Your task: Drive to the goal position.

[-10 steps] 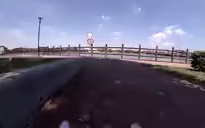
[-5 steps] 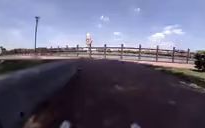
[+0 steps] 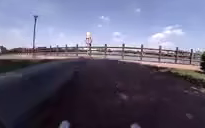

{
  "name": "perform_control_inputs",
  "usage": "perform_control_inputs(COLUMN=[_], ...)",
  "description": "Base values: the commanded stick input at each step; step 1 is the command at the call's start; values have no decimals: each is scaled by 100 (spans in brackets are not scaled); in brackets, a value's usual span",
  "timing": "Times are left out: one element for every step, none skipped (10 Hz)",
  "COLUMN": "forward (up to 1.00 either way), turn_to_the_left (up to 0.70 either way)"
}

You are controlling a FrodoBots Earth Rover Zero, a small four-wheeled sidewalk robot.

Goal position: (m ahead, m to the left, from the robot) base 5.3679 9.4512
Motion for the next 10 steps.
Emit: perform_control_inputs(forward=[70, 70, 70, 70, 70, 70, 70, 70, 70, 70], turn_to_the_left=[0, 0, 0, 0, 0, 0, 0, 0, 0, 0])
